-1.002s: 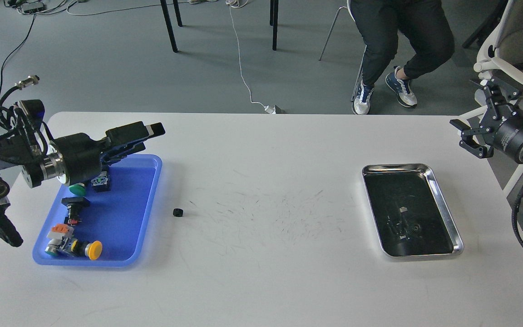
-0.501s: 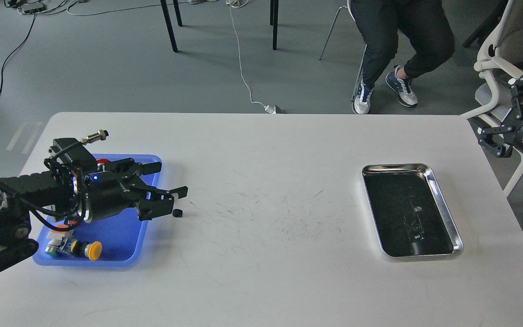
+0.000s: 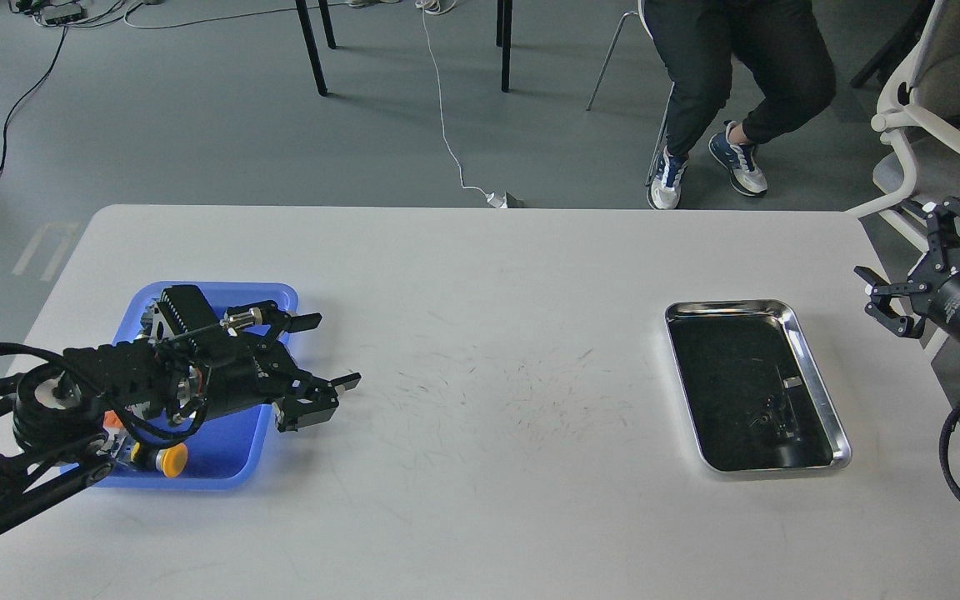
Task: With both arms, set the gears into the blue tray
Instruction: 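Reach the left gripper to the black gear on the table and grasp it, then carry the gear with the left gripper into the blue tray and place it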
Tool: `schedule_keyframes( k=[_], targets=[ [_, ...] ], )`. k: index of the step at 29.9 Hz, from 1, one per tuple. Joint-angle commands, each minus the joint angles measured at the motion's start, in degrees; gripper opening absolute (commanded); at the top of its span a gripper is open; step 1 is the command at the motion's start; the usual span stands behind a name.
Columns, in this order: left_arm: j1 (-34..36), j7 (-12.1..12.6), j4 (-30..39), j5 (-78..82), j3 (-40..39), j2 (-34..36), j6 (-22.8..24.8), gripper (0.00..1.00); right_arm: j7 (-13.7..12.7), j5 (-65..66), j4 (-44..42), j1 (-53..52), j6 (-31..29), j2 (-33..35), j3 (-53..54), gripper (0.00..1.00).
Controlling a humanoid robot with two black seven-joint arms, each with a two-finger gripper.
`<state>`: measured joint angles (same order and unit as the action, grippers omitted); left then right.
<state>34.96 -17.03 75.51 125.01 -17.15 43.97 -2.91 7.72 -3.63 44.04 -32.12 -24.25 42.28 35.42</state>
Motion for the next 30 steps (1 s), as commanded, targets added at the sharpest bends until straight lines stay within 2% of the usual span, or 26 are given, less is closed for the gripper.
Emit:
schedule_keyframes(
  k=[1, 9, 21, 24, 30],
  targets=[
    [-1.6, 0.0, -1.2, 0.0, 0.0, -0.4, 0.0, 0.94, 0.4, -0.3, 0.3, 0.0, -0.3, -0.3, 0.7, 0.94],
    [-4.9, -0.2, -4.2, 0.0, 0.0, -2.3, -1.7, 0.84, 0.6, -0.3, 0.3, 0.0, -1.9, -0.3, 4.5, 0.94],
    [-5.3, -0.3, -8.8, 0.0, 0.0, -5.2, -2.5, 0.65, 0.6, -0.3, 0.4, 0.0, -1.9, -0.3, 4.7, 0.94],
    [-5.3, -0.4, -9.9, 0.0, 0.4, -5.6, -3.5, 0.58, 0.6, -0.3, 0.4, 0.0, -1.9, -0.2, 4.7, 0.94],
    [-5.3, -0.5, -10.6, 0.0, 2.0, -5.6, -3.7, 0.37, 0.6, -0.2, 0.5, 0.0, -1.9, -0.2, 4.7, 0.94]
  ],
)
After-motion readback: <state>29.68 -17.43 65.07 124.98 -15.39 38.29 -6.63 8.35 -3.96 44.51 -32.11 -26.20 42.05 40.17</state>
